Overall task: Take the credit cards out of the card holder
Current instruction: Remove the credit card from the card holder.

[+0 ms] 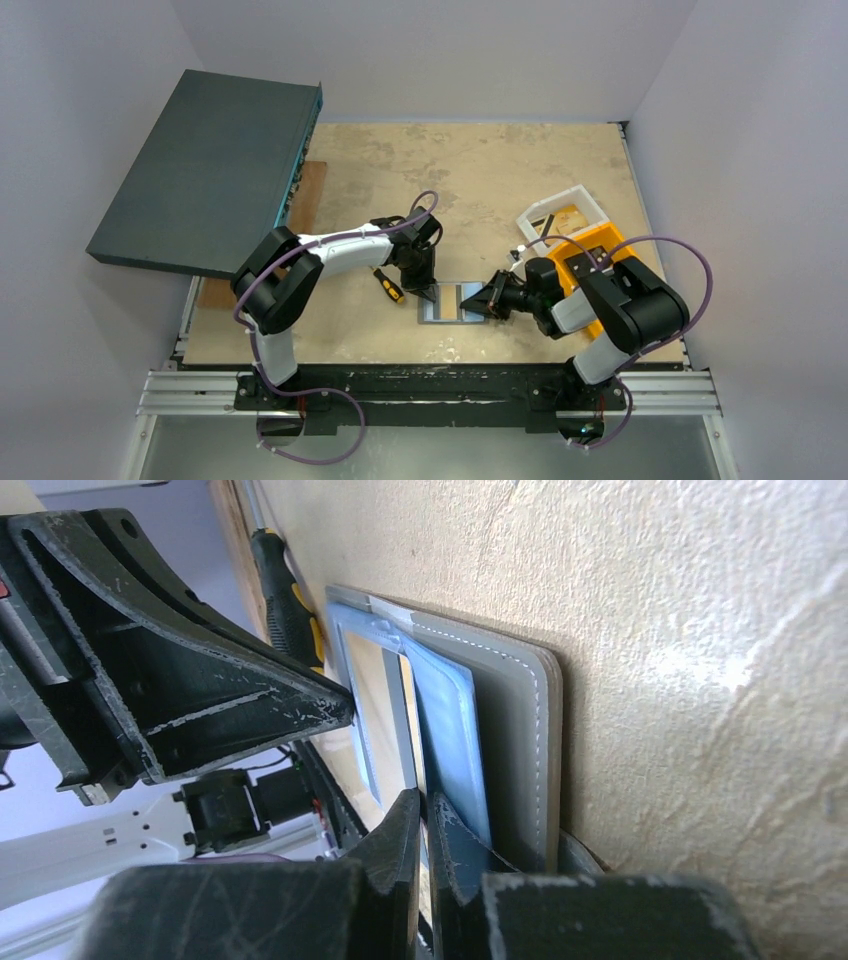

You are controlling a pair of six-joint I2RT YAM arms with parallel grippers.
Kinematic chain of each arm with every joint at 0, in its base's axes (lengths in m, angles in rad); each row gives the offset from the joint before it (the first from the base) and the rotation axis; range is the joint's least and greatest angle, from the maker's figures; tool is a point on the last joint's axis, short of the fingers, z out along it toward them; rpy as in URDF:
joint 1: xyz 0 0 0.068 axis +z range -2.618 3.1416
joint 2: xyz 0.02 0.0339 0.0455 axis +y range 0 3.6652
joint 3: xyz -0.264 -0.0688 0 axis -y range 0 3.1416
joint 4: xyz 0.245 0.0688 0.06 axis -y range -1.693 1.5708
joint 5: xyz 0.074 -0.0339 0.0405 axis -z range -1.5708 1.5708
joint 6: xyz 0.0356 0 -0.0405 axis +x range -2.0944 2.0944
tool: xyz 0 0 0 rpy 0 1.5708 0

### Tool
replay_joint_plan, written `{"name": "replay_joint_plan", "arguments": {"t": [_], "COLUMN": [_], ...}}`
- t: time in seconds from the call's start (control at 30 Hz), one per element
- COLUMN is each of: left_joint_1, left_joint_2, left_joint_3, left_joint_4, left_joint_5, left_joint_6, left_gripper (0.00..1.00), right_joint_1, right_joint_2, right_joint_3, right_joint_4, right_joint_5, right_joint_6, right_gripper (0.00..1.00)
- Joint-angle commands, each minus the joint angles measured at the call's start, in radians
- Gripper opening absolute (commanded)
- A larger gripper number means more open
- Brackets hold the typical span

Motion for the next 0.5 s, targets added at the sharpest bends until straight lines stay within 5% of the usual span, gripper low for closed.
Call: {"name": "replay_joint_plan", "arguments": {"t": [0.0, 0.47], "left_joint_1": [0.009, 0.009], "left_joint_2": [0.073, 0.079], "left_joint_3": [-0.032, -0.027], "left_joint_4": [-0.078, -0.082], "left_joint_5": [-0.136, -0.137], "left_joint_6": [0.022, 0.026], "left_gripper": [0.0, 0.0], "right_joint_1": [-0.016, -0.021], "right_joint_2": [-0.064, -0.264], "right_joint_3": [0.013, 0.061], "right_joint_4": [-0.239, -0.54], "right_joint_5": [0.107, 0.221], "right_joint_6": [-0.086, -0.19], "right_gripper": [0.0, 0.0]}}
